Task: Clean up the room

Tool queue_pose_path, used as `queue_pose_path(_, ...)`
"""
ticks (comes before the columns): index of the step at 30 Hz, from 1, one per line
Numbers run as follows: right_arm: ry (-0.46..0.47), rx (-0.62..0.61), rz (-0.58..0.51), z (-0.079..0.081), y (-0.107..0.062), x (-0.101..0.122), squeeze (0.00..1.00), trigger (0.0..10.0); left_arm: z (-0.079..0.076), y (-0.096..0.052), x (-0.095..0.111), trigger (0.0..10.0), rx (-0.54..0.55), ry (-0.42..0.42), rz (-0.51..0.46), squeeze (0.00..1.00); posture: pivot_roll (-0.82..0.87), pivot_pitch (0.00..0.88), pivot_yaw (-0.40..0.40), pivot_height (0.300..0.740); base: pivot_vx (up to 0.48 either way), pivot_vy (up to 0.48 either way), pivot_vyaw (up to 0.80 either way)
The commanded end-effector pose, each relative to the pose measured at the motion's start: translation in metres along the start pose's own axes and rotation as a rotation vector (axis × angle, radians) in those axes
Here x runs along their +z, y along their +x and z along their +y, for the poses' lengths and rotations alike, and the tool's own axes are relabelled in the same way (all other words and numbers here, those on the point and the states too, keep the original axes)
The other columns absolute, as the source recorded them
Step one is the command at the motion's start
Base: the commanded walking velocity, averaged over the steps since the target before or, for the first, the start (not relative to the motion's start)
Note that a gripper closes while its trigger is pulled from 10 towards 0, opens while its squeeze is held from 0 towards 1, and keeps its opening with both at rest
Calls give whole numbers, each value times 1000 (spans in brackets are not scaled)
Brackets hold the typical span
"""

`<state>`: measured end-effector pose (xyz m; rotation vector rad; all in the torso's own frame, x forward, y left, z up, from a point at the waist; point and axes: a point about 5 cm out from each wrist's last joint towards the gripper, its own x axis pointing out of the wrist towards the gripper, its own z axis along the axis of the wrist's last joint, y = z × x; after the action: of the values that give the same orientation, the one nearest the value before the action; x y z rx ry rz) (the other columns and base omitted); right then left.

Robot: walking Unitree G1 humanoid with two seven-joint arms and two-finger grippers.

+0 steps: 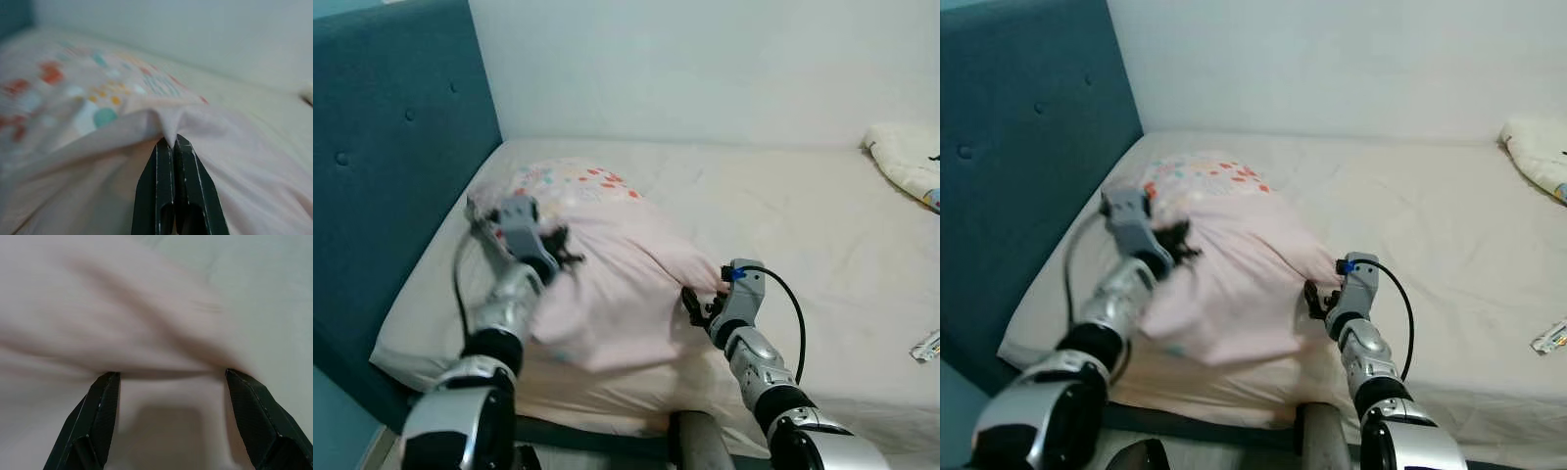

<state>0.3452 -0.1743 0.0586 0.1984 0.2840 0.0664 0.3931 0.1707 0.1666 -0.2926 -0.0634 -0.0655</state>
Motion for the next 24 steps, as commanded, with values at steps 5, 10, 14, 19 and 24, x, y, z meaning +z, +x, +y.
queue_pose_path(5,4,9,-10,5,2,4,0,10000,6,-2,-4,0,34,132,65,0,-139,2,8,546,0,0,0)
queue_pose_path(10,-4,3,-2,4,2,2,0,10000,2,-15,-44,0,-17,109,252,94,-142,9,9,546,0,0,0)
queue_pose_path(14,-7,-9,3,0,0,0,0,10000,-12,-45,-96,0,-176,60,457,1000,-140,17,6,546,0,0,0)
queue_pose_path(19,-9,-13,6,-1,0,0,0,10000,-7,-48,-96,0,-152,92,472,1000,-136,17,3,546,0,0,0)
queue_pose_path(24,-10,-9,6,1,1,1,0,10000,8,-33,-64,10000,-69,99,385,1000,-137,17,-1,546,0,0,0)
